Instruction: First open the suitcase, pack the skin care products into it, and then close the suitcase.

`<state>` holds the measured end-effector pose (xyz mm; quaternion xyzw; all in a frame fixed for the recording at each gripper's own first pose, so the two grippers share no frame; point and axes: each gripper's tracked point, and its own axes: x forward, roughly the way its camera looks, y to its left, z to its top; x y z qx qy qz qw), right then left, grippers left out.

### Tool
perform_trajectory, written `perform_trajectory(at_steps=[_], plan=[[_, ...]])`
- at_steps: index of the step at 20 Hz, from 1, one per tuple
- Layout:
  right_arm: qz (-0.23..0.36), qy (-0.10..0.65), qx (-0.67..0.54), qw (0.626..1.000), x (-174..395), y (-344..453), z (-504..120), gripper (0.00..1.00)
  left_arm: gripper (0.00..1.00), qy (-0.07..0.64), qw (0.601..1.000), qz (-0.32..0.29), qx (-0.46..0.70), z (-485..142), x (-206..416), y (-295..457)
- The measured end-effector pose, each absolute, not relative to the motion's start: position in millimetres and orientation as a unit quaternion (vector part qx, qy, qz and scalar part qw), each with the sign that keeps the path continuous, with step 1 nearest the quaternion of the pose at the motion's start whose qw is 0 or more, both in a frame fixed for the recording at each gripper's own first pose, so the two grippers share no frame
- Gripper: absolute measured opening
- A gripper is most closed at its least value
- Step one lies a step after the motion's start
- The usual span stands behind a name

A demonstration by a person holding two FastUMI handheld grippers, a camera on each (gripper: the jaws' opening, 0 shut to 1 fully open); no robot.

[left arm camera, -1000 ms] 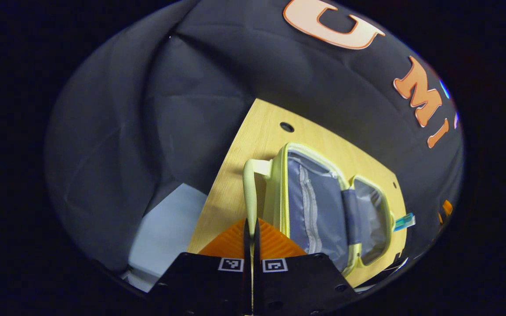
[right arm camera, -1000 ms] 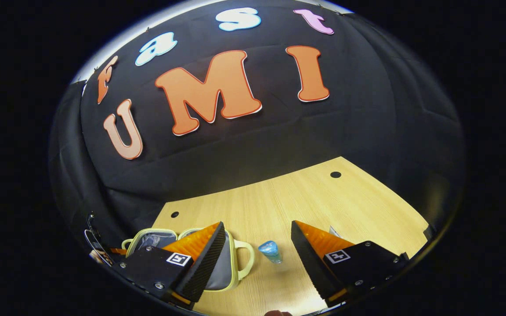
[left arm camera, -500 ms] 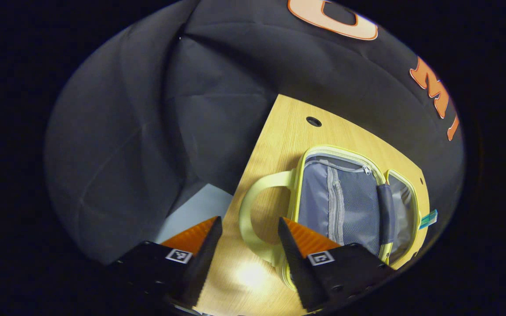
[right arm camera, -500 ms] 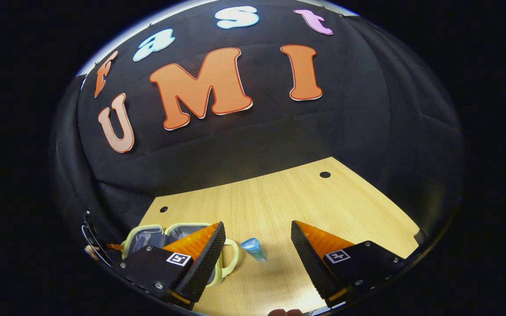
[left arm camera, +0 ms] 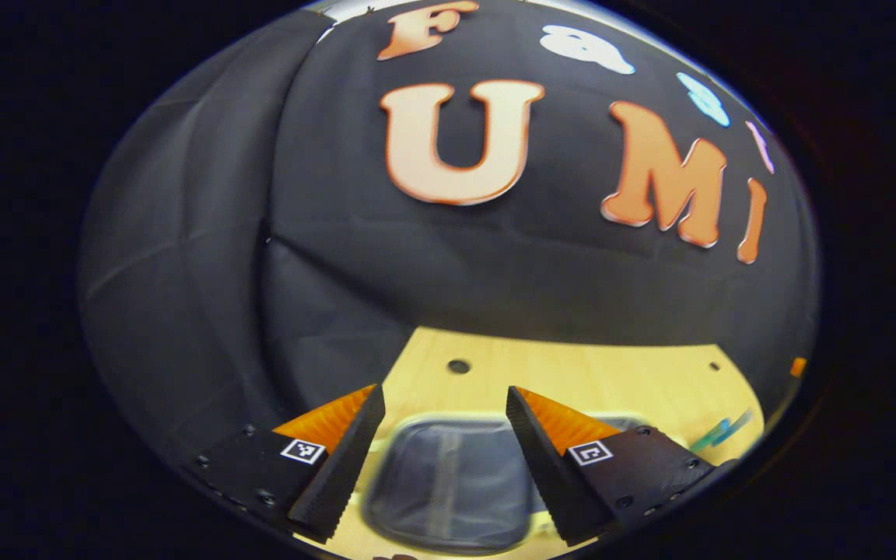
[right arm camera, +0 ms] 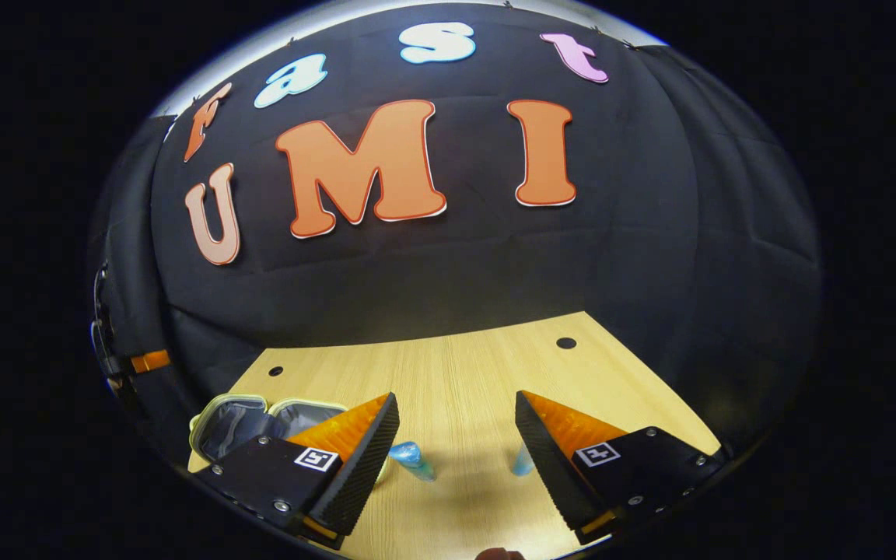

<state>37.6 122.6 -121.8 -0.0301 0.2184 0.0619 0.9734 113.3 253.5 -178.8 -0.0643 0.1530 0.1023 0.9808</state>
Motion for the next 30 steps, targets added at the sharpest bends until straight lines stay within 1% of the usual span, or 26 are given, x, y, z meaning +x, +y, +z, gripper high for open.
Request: perform_trajectory(at_steps=[3, 5, 8, 10, 13, 15, 19, 22, 26, 30], plan=[[0.063, 0.191, -0.041, 0.979, 50, 111, -113, 0.95, 0.97, 0.079, 0.995, 0.06, -0.023, -115, 131, 166], [0.062, 0.185, -0.049, 0.979, 53, 100, -113, 0.95, 0.97, 0.043, 0.998, 0.045, 0.004, -90, 131, 110], [0.062, 0.193, -0.05, 0.978, 53, 83, -120, 0.95, 0.97, 0.019, 1.0, -0.015, 0.016, -87, 131, 5], [0.059, 0.194, -0.066, 0.977, 57, 69, -124, 0.95, 0.95, 0.028, 0.999, -0.032, 0.014, -106, 136, -54], [0.054, 0.18, -0.098, 0.977, 62, 47, -128, 0.95, 0.95, 0.046, 0.998, -0.05, -0.017, -140, 131, -120], [0.058, 0.171, -0.1, 0.979, 65, 45, -129, 0.95, 0.95, 0.056, 0.996, -0.064, -0.009, -163, 123, -159], [0.073, 0.186, -0.103, 0.974, 60, 39, -141, 0.95, 0.95, 0.079, 0.994, -0.069, 0.007, -212, 130, -193], [0.067, 0.208, -0.115, 0.969, 54, 17, -158, 0.95, 0.95, 0.135, 0.989, -0.063, 0.015, -292, 139, -214], [0.047, 0.245, -0.12, 0.961, 51, -16, -184, 0.95, 0.96, 0.163, 0.985, -0.057, 0.008, -356, 147, -230], [0.044, 0.266, -0.128, 0.955, 51, -29, -199, 0.95, 0.96, 0.191, 0.98, -0.06, -0.004, -396, 154, -242]])
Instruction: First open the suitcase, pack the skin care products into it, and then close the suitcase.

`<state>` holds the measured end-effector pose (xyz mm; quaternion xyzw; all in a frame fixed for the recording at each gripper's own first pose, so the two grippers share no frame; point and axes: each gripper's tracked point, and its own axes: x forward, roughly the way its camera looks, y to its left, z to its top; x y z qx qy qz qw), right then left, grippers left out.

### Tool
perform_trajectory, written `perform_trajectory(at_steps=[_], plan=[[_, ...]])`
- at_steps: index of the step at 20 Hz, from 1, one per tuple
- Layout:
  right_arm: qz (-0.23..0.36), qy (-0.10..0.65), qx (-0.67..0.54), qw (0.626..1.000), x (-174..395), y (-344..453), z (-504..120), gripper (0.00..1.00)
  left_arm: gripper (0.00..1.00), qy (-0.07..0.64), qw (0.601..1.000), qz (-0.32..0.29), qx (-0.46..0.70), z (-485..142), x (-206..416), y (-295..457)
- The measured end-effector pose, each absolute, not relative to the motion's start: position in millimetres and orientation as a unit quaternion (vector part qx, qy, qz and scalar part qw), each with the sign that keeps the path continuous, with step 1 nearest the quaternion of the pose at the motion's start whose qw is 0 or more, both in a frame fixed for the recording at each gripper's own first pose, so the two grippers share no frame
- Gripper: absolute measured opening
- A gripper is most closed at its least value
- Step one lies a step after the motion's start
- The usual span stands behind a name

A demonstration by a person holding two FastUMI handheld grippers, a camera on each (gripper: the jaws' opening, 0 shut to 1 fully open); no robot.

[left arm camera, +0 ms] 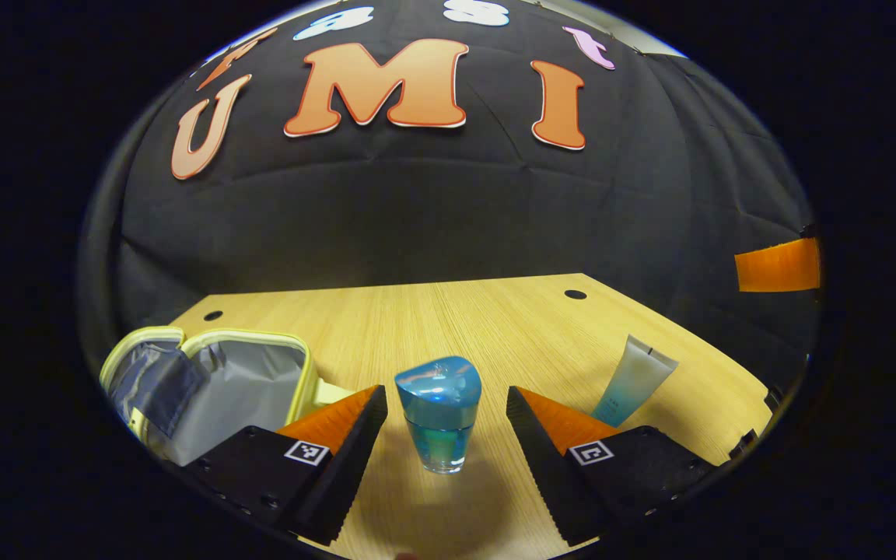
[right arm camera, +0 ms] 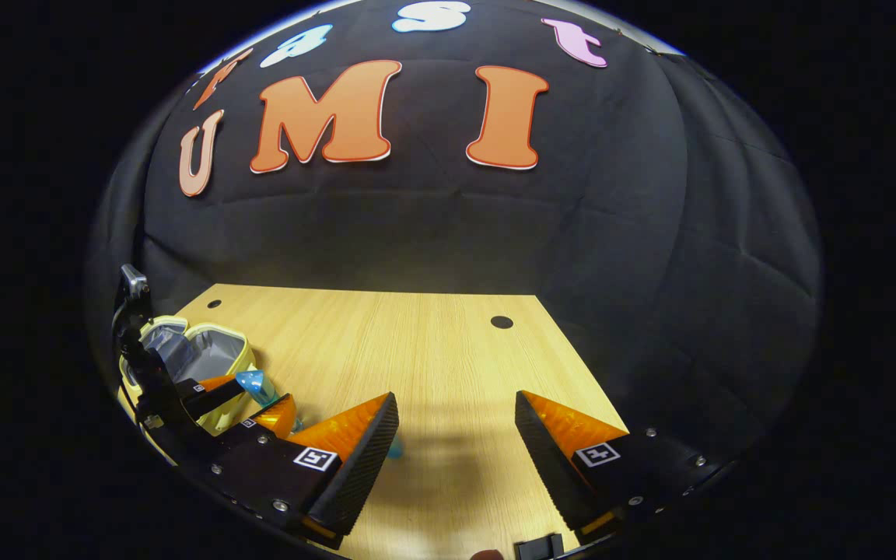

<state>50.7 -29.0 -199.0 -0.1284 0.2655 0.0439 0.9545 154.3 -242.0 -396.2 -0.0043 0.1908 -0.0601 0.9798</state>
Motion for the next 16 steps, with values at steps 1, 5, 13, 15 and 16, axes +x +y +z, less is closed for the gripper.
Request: perform_trajectory(at_steps=[1, 5, 13, 15, 16], plan=[[0.044, 0.27, -0.128, 0.953, 50, -31, -202, 0.96, 0.96, 0.197, 0.979, -0.056, 0.005, -402, 155, -240], [0.042, 0.286, -0.13, 0.949, 52, -37, -214, 0.95, 0.83, 0.219, 0.974, -0.051, 0.042, -427, 157, -242], [0.049, 0.309, -0.128, 0.941, 50, -39, -230, 0.96, 0.48, 0.264, 0.963, -0.049, 0.007, -431, 154, -241], [0.063, 0.313, -0.122, 0.94, 46, -30, -230, 0.96, 0.49, 0.276, 0.959, -0.056, -0.008, -418, 147, -241], [0.079, 0.317, -0.117, 0.938, 43, -21, -230, 0.96, 0.49, 0.28, 0.958, -0.06, -0.01, -408, 140, -239]])
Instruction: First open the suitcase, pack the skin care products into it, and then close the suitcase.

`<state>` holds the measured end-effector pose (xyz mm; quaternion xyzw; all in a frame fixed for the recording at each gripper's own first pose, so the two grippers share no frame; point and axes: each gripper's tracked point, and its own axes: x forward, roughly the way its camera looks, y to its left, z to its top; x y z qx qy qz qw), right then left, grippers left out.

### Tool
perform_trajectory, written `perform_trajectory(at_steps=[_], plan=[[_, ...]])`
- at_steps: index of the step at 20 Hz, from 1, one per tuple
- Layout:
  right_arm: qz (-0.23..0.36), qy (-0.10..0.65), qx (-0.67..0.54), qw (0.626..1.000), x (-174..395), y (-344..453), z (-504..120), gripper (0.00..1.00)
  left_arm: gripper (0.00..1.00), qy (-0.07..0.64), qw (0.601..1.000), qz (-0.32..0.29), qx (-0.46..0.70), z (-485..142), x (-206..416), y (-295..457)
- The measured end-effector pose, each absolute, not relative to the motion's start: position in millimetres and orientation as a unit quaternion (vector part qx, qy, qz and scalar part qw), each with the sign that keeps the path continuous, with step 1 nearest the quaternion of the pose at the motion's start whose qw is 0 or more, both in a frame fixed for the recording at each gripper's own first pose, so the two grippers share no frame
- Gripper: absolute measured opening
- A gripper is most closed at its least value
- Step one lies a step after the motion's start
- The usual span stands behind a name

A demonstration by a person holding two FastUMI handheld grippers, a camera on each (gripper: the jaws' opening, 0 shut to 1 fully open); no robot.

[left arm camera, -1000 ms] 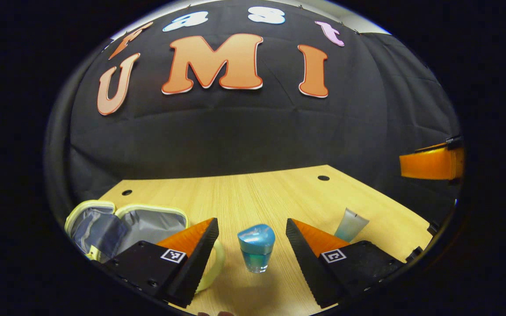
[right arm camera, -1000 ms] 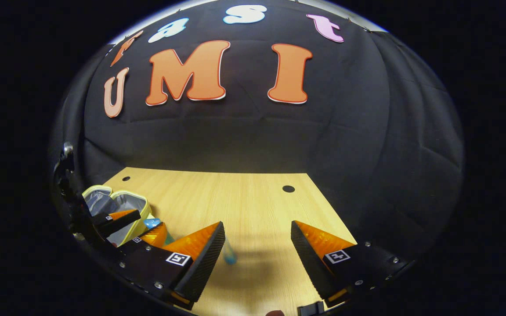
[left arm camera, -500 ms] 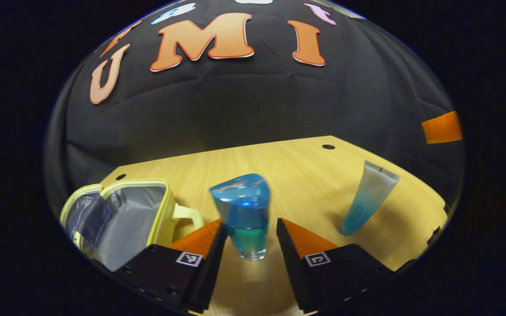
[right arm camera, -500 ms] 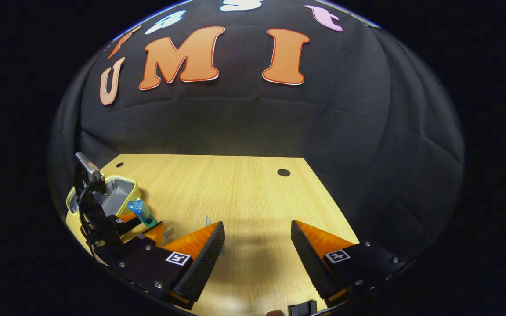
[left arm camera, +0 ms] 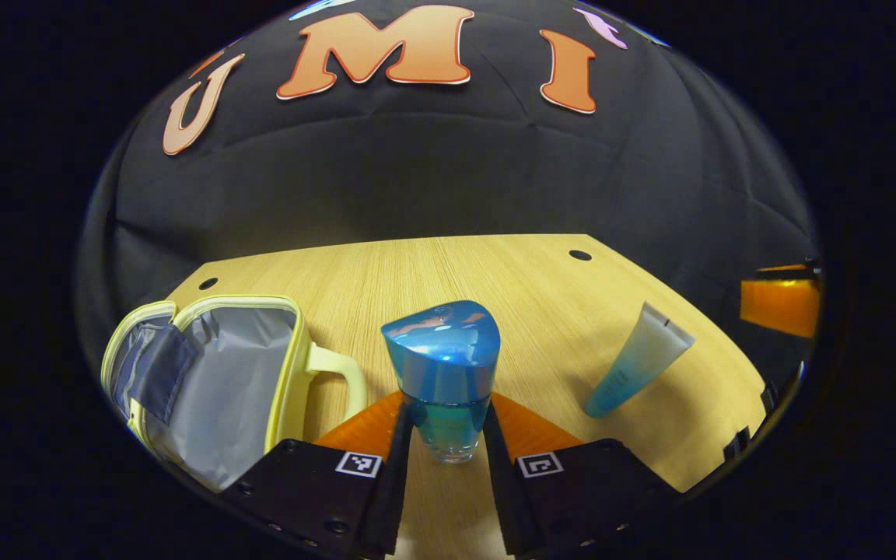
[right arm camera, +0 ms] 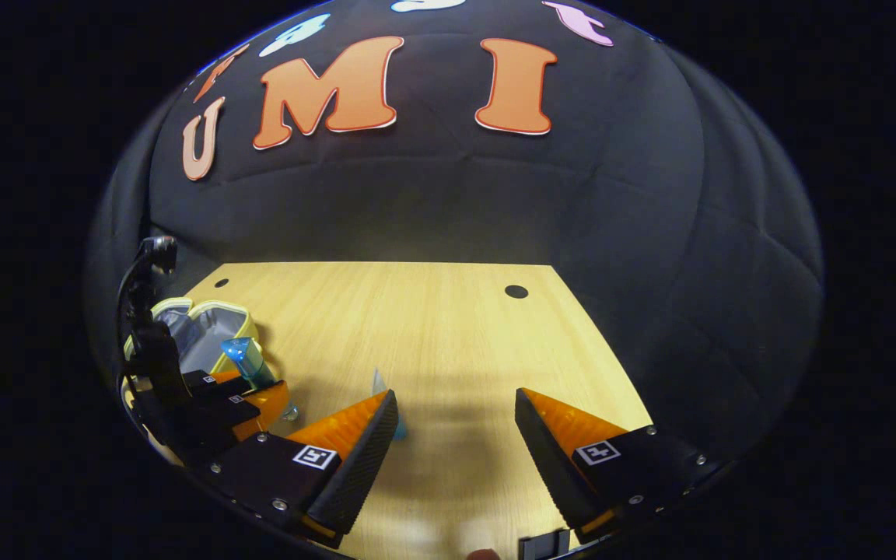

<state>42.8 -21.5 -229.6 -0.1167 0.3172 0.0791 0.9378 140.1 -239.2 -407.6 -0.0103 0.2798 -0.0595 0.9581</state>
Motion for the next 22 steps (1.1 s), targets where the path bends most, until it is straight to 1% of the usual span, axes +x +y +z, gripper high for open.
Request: perform_trajectory(at_steps=[3, 5, 7, 9, 11, 12, 13, 14, 16, 17, 18, 19, 20, 21, 22], plan=[[0.111, 0.327, -0.113, 0.932, 35, -4, -235, 0.96, 0.48, 0.288, 0.955, -0.068, -0.019, -376, 126, -237], [0.128, 0.335, -0.122, 0.926, 33, 5, -248, 0.96, 0.49, 0.3, 0.951, -0.072, -0.03, -352, 111, -232], [0.139, 0.352, -0.136, 0.915, 31, 12, -273, 0.96, 0.5, 0.298, 0.95, -0.079, -0.041, -322, 96, -224], [0.149, 0.373, -0.14, 0.905, 33, 15, -297, 0.96, 0.49, 0.295, 0.952, -0.082, -0.021, -298, 85, -207], [0.155, 0.402, -0.135, 0.892, 34, 17, -325, 0.93, 0.49, 0.295, 0.953, -0.072, -0.013, -275, 73, -183], [0.156, 0.414, -0.134, 0.887, 35, 15, -339, 0.87, 0.48, 0.297, 0.952, -0.069, -0.018, -269, 68, -175], [0.157, 0.424, -0.137, 0.881, 37, 13, -350, 0.86, 0.49, 0.303, 0.951, -0.066, -0.021, -267, 61, -168], [0.156, 0.434, -0.141, 0.876, 40, 12, -360, 0.83, 0.49, 0.309, 0.949, -0.06, -0.019, -264, 55, -159], [0.161, 0.429, -0.149, 0.876, 52, 14, -370, 0.75, 0.48, 0.316, 0.947, -0.049, -0.019, -264, 44, -146], [0.163, 0.433, -0.155, 0.873, 52, 13, -374, 0.69, 0.49, 0.324, 0.945, -0.043, -0.028, -268, 35, -140], [0.172, 0.447, -0.158, 0.863, 47, 16, -380, 0.6, 0.49, 0.332, 0.942, -0.041, -0.039, -271, 30, -138], [0.173, 0.447, -0.163, 0.863, 47, 17, -382, 0.54, 0.48, 0.34, 0.938, -0.042, -0.051, -274, 25, -136], [0.176, 0.446, -0.167, 0.862, 49, 16, -382, 0.43, 0.48, 0.35, 0.934, -0.041, -0.058, -277, 21, -134], [0.174, 0.456, -0.171, 0.856, 48, 13, -379, 0.4, 0.49, 0.364, 0.929, -0.042, -0.057, -277, 12, -129], [0.176, 0.466, -0.164, 0.851, 44, 16, -376, 0.4, 0.49, 0.373, 0.925, -0.046, -0.051, -276, 8, -123]])
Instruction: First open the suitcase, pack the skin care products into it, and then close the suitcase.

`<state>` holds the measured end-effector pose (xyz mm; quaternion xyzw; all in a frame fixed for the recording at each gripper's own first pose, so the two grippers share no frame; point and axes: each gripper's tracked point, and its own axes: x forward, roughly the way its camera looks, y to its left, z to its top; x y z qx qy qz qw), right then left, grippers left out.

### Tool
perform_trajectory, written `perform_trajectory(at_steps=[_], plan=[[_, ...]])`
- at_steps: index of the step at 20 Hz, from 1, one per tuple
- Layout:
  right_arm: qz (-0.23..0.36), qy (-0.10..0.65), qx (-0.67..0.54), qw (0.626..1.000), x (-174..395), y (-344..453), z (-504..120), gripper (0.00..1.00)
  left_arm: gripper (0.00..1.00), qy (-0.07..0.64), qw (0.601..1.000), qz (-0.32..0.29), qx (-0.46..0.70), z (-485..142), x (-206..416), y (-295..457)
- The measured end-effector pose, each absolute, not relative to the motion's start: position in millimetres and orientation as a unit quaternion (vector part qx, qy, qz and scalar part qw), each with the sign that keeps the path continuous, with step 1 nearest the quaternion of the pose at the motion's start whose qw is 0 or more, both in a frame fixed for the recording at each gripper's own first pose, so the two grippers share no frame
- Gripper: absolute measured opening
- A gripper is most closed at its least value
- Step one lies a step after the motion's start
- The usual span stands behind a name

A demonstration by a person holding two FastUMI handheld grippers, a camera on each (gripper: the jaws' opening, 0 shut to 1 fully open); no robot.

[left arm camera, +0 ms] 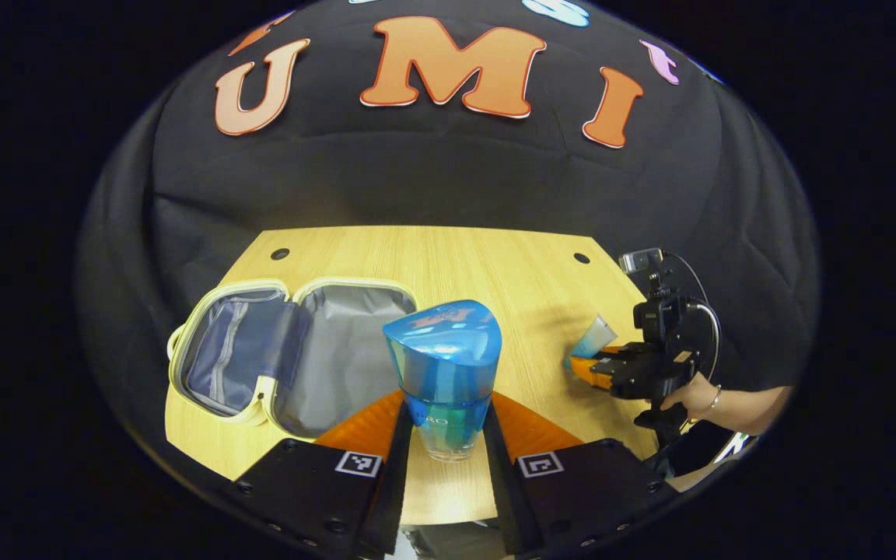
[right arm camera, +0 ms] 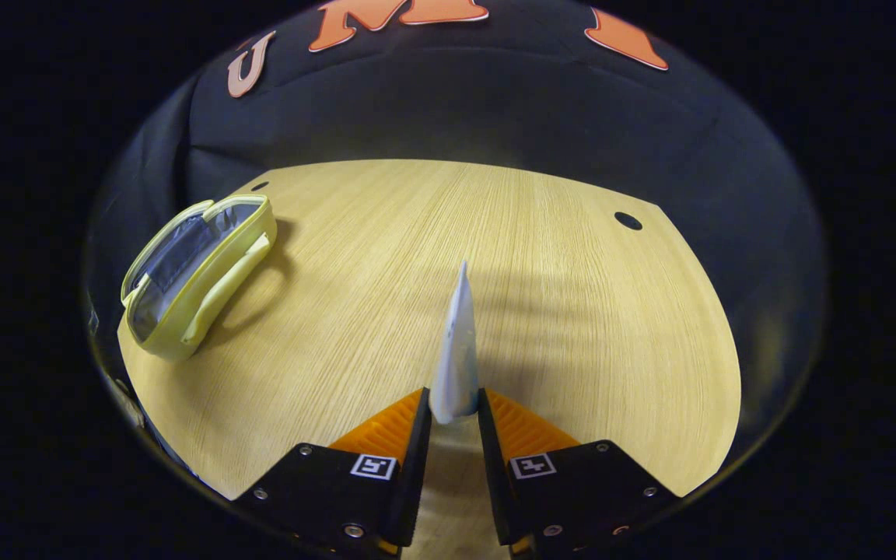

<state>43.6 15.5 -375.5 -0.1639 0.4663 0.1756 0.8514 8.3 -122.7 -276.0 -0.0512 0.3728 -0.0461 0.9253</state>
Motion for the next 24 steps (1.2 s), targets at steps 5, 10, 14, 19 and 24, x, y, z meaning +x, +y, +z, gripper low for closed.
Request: perform_trajectory(at_steps=[5, 10, 14, 19, 24], plan=[[0.195, 0.476, -0.12, 0.849, 18, 35, -324, 0.35, 0.49, 0.465, 0.883, -0.065, -0.02, -269, 13, -69], [0.207, 0.497, -0.065, 0.84, -22, 65, -288, 0.35, 0.49, 0.554, 0.828, -0.087, -0.028, -292, 33, -30], [0.209, 0.528, -0.006, 0.823, -60, 85, -281, 0.31, 0.49, 0.637, 0.766, -0.086, -0.019, -349, 44, 7], [0.168, 0.54, 0.002, 0.825, -72, 78, -280, 0.35, 0.51, 0.673, 0.733, -0.096, -0.013, -404, 70, 29], [0.139, 0.543, 0.007, 0.828, -72, 79, -279, 0.35, 0.49, 0.699, 0.708, -0.096, 0.004, -450, 87, 44]])
